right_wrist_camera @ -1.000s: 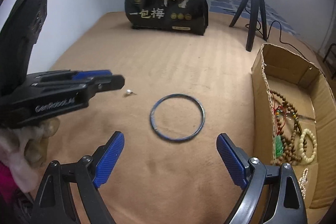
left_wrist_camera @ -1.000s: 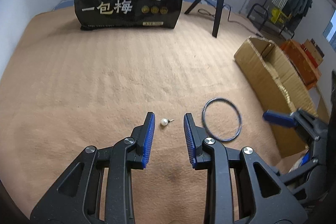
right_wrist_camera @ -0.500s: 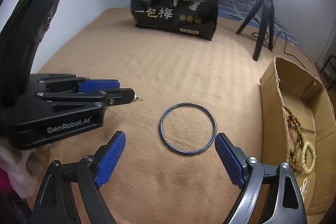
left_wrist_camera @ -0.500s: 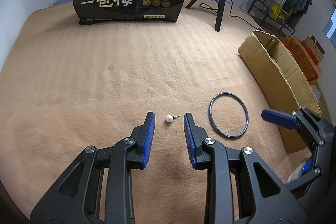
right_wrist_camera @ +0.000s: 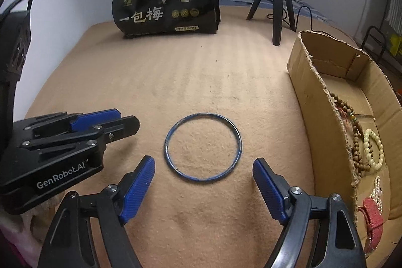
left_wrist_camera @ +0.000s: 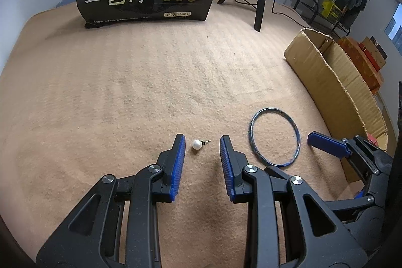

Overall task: Organize jewelry
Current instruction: 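Grasp white pearl with left tool while right tool grasps dark bangle, then drop pearl into box from left tool while right tool drops bangle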

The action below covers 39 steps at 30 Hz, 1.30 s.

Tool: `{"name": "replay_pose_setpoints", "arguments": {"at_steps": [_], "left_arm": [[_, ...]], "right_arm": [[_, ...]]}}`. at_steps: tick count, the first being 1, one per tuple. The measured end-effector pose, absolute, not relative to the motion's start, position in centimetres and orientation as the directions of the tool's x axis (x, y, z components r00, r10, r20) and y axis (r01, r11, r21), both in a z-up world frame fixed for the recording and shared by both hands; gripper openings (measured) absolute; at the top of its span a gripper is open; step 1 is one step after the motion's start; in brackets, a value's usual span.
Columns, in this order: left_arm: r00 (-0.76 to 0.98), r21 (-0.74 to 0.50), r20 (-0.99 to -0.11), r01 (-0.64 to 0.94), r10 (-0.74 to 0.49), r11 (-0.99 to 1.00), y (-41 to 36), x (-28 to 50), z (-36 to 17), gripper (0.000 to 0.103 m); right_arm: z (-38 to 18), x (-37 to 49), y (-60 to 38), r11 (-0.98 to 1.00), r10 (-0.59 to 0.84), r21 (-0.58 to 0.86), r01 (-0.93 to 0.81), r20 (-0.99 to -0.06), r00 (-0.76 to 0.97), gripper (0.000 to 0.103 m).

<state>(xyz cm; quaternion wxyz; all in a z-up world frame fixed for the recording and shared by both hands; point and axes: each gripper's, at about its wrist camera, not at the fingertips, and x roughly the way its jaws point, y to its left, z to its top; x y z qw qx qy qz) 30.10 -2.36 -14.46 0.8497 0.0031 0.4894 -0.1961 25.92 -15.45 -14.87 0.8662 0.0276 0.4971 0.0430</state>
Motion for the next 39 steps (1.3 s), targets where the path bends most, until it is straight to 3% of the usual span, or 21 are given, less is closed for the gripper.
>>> {"name": "replay_pose_setpoints", "arguments": {"at_steps": [4, 6, 11, 22, 24, 26, 39], "left_arm": [[0.437, -0.183, -0.837, 0.344, -0.330, 0.921, -2.5, 30.2, -14.8, 0.027], [0.435, -0.178, -0.840, 0.343, -0.324, 0.922, -2.6, 30.3, -14.9, 0.017], [0.439, -0.168, -0.841, 0.342, -0.316, 0.924, -2.6, 30.2, -15.1, 0.010], [0.457, -0.138, -0.847, 0.306, -0.273, 0.942, -1.5, 30.3, -15.0, 0.009], [0.458, -0.136, -0.847, 0.301, -0.268, 0.944, -1.3, 30.2, -15.0, 0.009], [0.461, -0.131, -0.848, 0.296, -0.262, 0.946, -1.2, 30.2, -14.9, 0.009], [0.532, -0.147, -0.805, 0.253, -0.264, 0.956, 0.4, 29.3, -10.6, 0.009]], "right_arm": [[-15.7, 26.1, -15.4, 0.996, 0.083, 0.079, -0.030, -0.865, 0.496, 0.082], [-15.7, 26.2, -15.4, 0.997, 0.076, 0.070, -0.030, -0.861, 0.503, 0.082], [-15.9, 26.5, -15.2, 0.998, 0.062, 0.051, -0.035, -0.858, 0.510, 0.083], [-16.3, 27.4, -14.9, 0.998, 0.051, 0.029, -0.050, -0.845, 0.532, 0.090], [-16.3, 27.6, -14.9, 0.998, 0.062, 0.035, -0.060, -0.840, 0.539, 0.086], [-16.1, 27.8, -14.8, 0.996, 0.073, 0.037, -0.077, -0.835, 0.546, 0.075], [-12.1, 26.4, -13.9, 0.985, 0.150, 0.070, -0.155, -0.786, 0.600, 0.074]]}}
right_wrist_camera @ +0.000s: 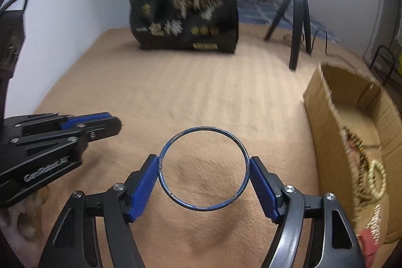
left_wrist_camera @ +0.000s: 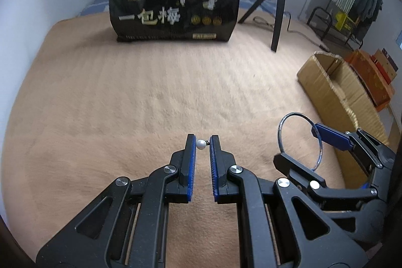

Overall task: Organize jewelry
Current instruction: 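Drop pearl into box from left tool while right tool drops bangle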

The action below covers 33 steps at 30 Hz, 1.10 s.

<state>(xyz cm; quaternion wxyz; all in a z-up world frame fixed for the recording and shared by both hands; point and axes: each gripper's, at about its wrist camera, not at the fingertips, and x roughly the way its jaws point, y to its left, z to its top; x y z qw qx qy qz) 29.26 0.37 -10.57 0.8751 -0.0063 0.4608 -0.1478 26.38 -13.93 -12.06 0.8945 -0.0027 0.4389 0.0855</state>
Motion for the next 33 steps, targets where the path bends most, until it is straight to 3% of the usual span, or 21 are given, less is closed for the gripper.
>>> {"name": "replay_pose_setpoints", "arguments": {"at_steps": [7, 15, 33], "left_arm": [[0.582, -0.169, -0.755, 0.273, -0.302, 0.947, -0.5, 27.8, -6.6, 0.009], [0.615, -0.201, -0.696, 0.327, -0.370, 0.923, -4.1, 26.3, -2.4, 0.009], [0.588, -0.240, -0.662, 0.422, -0.465, 0.874, -13.7, 24.5, -0.7, 0.009]], "right_arm": [[-7.8, 24.9, -15.7, 0.984, 0.154, 0.054, -0.167, -0.726, 0.671, 0.074], [-4.7, 24.6, -21.9, 0.994, 0.105, 0.084, -0.065, -0.682, 0.724, 0.074], [-2.5, 26.4, -32.7, 0.994, 0.015, 0.091, 0.065, -0.688, 0.726, 0.074]]}}
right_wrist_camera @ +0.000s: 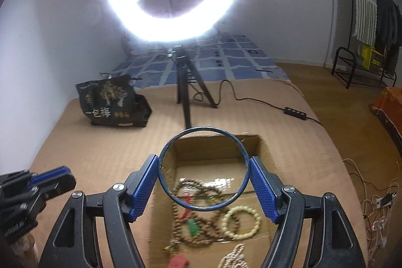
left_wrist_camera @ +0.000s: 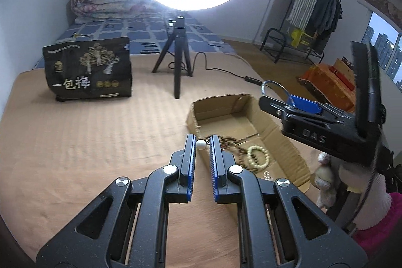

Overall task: Organize jewelry
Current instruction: 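Drop pearl into box from left tool while right tool drops bangle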

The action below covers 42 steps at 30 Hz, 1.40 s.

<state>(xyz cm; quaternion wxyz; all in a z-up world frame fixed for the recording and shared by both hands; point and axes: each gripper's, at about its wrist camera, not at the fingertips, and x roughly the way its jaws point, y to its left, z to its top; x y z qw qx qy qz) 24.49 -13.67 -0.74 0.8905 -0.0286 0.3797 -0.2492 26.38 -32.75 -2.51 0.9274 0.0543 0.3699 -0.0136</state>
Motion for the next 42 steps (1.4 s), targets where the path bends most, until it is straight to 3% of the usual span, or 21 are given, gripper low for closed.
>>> {"name": "replay_pose_setpoints", "arguments": {"at_steps": [17, 31, 33, 34, 35, 42], "left_arm": [[0.531, -0.245, -0.695, 0.459, -0.485, 0.854, -19.3, 24.5, -2.9, 0.009], [0.515, -0.261, -0.690, 0.478, -0.508, 0.839, -20.1, 24.8, -3.0, 0.009], [0.514, -0.257, -0.694, 0.478, -0.505, 0.840, -20.2, 24.8, -3.0, 0.024], [0.516, -0.258, -0.691, 0.478, -0.506, 0.840, -20.1, 24.8, -3.0, 0.043], [0.526, -0.258, -0.682, 0.476, -0.508, 0.841, -20.0, 24.8, -2.9, 0.049], [0.539, -0.243, -0.682, 0.471, -0.494, 0.848, -19.8, 24.5, -2.6, 0.049]], "right_arm": [[-5.5, 29.6, -36.4, 0.979, 0.045, 0.167, 0.116, -0.735, 0.677, 0.074], [-6.3, 29.8, -37.0, 0.979, 0.009, 0.139, 0.146, -0.752, 0.659, 0.078], [-6.2, 29.7, -37.1, 0.980, 0.002, 0.134, 0.148, -0.751, 0.661, 0.083], [-6.2, 29.6, -37.1, 0.981, 0.002, 0.131, 0.145, -0.750, 0.662, 0.083], [-6.2, 29.6, -37.1, 0.981, 0.002, 0.128, 0.143, -0.751, 0.661, 0.083], [-5.6, 29.3, -37.1, 0.983, -0.020, 0.107, 0.149, -0.746, 0.666, 0.090]]}}
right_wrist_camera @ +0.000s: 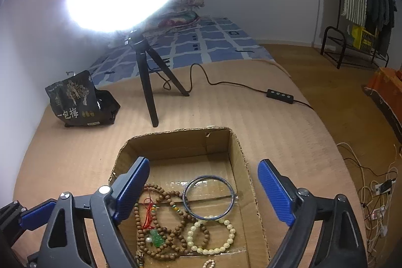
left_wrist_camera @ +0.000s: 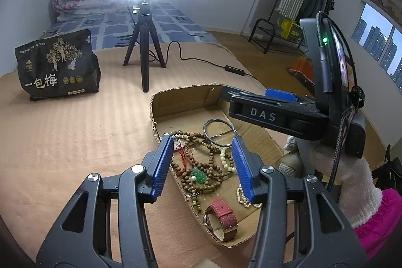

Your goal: Organize jewelry

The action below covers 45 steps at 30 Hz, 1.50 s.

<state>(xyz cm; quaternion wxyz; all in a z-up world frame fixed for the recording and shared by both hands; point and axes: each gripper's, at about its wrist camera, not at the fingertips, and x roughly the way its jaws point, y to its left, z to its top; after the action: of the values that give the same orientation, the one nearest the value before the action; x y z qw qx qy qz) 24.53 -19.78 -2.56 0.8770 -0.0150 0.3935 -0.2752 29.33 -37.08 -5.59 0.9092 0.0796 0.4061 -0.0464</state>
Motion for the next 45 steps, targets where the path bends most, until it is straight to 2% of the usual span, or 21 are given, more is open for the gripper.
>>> {"name": "replay_pose_setpoints", "arguments": {"at_steps": [25, 28, 30, 32, 39, 40, 43, 45], "left_arm": [[0.642, -0.134, -0.625, 0.473, -0.444, 0.871, -16.6, 19.5, 2.8, 0.050], [0.668, -0.113, -0.606, 0.466, -0.433, 0.878, -15.6, 18.4, 3.7, 0.060], [0.684, -0.102, -0.593, 0.460, -0.425, 0.882, -14.9, 17.7, 4.2, 0.062], [0.692, -0.096, -0.587, 0.455, -0.419, 0.885, -14.3, 17.3, 4.6, 0.062], [0.714, -0.078, -0.580, 0.431, -0.392, 0.899, -12.0, 15.2, 5.3, 0.062], [0.715, -0.076, -0.579, 0.430, -0.391, 0.900, -11.8, 14.9, 5.3, 0.063], [0.724, -0.063, -0.576, 0.424, -0.380, 0.904, -11.1, 13.9, 5.4, 0.075], [0.725, -0.061, -0.577, 0.420, -0.376, 0.905, -10.7, 13.3, 5.4, 0.076]], "right_arm": [[0.4, 24.7, -35.2, 0.993, -0.046, 0.050, 0.112, -0.692, 0.720, 0.092], [1.6, 23.3, -34.7, 0.994, -0.052, 0.040, 0.106, -0.674, 0.737, 0.092], [2.2, 22.5, -34.3, 0.994, -0.064, 0.026, 0.109, -0.665, 0.744, 0.095], [3.0, 21.3, -33.8, 0.994, -0.082, 0.007, 0.113, -0.644, 0.761, 0.103], [5.1, 18.0, -32.5, 0.997, -0.042, 0.023, 0.071, -0.612, 0.790, 0.103], [5.4, 17.3, -32.2, 0.998, -0.035, 0.025, 0.063, -0.605, 0.796, 0.103], [5.9, 15.9, -31.4, 0.998, -0.030, 0.019, 0.052, -0.591, 0.806, 0.103], [5.9, 14.9, -31.0, 0.999, -0.022, 0.022, 0.043, -0.587, 0.810, 0.103]]}}
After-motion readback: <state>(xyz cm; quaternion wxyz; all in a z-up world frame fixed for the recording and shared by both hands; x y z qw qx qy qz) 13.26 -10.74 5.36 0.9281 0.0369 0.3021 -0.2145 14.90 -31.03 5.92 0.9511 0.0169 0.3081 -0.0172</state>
